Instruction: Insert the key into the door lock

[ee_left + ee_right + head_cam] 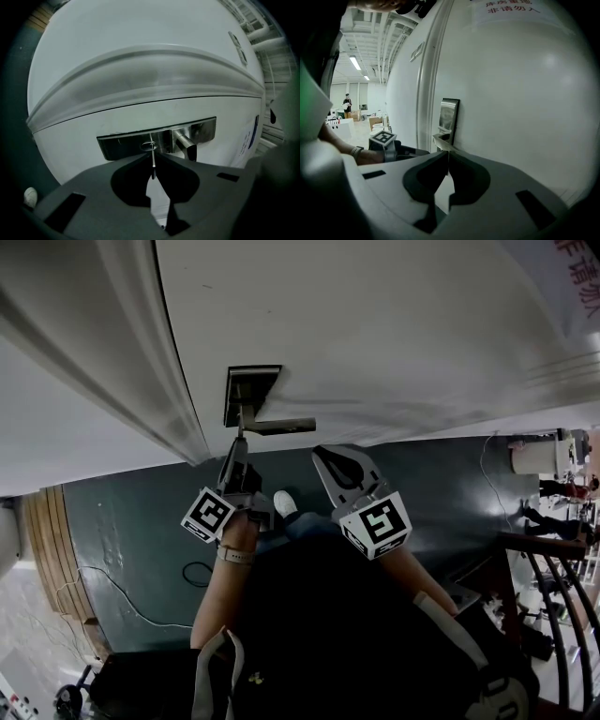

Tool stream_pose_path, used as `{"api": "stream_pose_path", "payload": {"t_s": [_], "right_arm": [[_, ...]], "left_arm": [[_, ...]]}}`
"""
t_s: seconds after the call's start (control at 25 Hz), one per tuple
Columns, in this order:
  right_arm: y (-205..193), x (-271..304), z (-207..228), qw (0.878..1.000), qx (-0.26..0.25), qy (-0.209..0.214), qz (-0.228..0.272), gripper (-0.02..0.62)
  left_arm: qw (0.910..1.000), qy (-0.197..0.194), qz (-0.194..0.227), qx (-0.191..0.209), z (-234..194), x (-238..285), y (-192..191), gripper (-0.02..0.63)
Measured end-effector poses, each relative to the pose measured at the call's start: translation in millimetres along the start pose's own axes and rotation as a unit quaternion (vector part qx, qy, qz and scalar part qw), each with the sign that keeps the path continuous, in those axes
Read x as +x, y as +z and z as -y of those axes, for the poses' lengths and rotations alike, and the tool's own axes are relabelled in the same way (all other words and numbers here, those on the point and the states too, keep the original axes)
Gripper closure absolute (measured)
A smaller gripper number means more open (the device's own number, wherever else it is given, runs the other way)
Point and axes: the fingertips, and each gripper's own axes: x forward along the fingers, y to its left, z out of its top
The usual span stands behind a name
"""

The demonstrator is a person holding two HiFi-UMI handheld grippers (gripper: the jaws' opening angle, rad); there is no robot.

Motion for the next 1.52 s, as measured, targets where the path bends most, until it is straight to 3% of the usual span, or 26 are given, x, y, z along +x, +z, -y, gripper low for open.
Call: {"api": "stream_pose_path", "payload": {"t_s": [0.68,1.52], "right_arm": [[2,4,-4,1.000,-0.004,-0.003,0.000,0.578],[9,7,1,1.000,-0.001,-0.010,0.006,0.578]], "left_arm": [[0.9990,-0.003,0.039,-0.021,2,12,-3,0.578],[0.9993,-0.003,0.020,-0.033,1,32,5,0.578]]}}
